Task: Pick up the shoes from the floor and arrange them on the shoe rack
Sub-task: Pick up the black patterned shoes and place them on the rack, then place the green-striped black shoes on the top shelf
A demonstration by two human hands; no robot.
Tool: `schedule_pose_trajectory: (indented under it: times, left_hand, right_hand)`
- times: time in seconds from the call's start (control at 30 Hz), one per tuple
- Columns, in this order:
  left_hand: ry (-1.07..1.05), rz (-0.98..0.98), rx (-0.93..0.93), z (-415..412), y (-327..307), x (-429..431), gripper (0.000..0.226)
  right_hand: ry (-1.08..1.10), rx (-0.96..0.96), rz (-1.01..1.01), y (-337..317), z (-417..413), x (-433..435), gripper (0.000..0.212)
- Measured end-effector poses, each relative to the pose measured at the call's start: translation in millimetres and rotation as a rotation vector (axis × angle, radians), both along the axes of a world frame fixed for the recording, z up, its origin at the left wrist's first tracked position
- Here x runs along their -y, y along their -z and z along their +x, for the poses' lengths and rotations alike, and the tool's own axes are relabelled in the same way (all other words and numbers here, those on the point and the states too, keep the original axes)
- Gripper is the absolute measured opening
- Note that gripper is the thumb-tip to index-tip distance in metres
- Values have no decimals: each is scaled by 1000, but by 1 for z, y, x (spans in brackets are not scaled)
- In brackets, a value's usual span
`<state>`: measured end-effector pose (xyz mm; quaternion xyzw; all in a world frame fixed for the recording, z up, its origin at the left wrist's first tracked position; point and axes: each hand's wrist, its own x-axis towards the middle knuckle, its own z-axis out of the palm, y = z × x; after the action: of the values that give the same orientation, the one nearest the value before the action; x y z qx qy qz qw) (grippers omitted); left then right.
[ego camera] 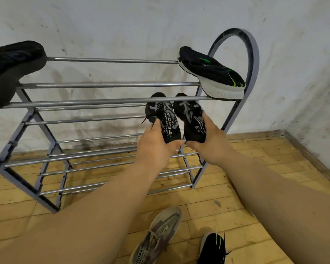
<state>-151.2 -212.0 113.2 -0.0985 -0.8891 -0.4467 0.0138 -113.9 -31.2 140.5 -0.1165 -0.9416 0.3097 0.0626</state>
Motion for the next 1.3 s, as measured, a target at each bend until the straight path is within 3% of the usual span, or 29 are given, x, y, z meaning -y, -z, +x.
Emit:
schedule_pose_trajectory:
  times: [0.2,0.43,0.67,1.1,1.3]
  left_hand:
    - [105,-75,61,-5,-6,4,64]
    - [141,-96,9,0,-5,8,92]
    - [94,-28,-8,3,-3,2,87]
    - [111,-68,-18,11,-1,7,88]
    - [78,-102,-67,24,-1,2,95]
  right_hand:
    - [-75,136,85,-6,1,-8,104]
    - [-93,128,151,-2,1,-11,101]
    - [-91,53,211,1,6,-15,90]
    - [-110,125,250,-4,24,-15,90]
    - [-113,70,231,-12,42,-14,86]
